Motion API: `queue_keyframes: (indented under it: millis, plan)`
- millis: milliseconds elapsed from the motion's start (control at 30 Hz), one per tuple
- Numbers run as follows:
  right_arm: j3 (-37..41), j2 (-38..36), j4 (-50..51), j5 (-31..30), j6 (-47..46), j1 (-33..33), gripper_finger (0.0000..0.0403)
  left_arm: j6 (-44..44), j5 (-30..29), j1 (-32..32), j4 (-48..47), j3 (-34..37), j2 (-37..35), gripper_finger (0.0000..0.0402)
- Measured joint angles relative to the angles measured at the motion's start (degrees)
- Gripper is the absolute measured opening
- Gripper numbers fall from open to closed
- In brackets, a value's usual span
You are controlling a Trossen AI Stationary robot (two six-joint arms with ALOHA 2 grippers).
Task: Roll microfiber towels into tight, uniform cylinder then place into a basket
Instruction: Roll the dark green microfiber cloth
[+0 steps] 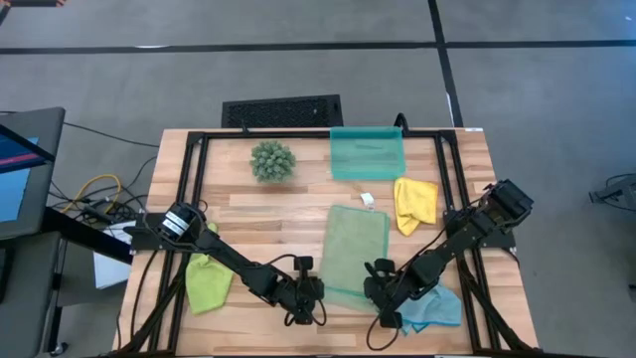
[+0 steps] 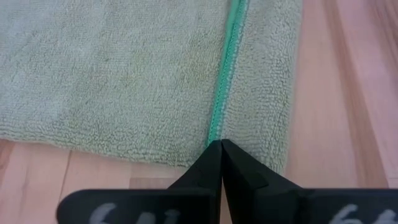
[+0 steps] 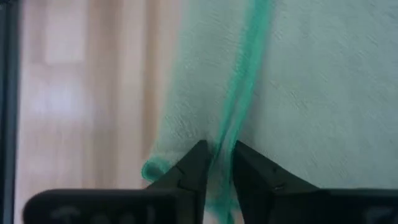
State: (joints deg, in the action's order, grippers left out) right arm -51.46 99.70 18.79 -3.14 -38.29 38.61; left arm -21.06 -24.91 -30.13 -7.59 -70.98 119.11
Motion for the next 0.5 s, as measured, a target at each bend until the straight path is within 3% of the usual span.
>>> queue_keyframes:
  millis: [167,267,500]
  plan:
    - [0.1,-5.0,8.8,-6.6,-6.0,2.1,0.0103,0.3,0.1,0.0,-0.2,0.0,0.0,0.0002]
    - [0.1,-7.7,8.4,-10.9,-6.5,4.5,0.0092,0.4,0.2,0.0,-0.2,0.0,0.0,0.0002]
    - [0.0,-5.5,-12.3,-18.2,7.6,8.7,0.0069,0.4,0.2,0.0,-0.2,0.0,0.0,0.0002]
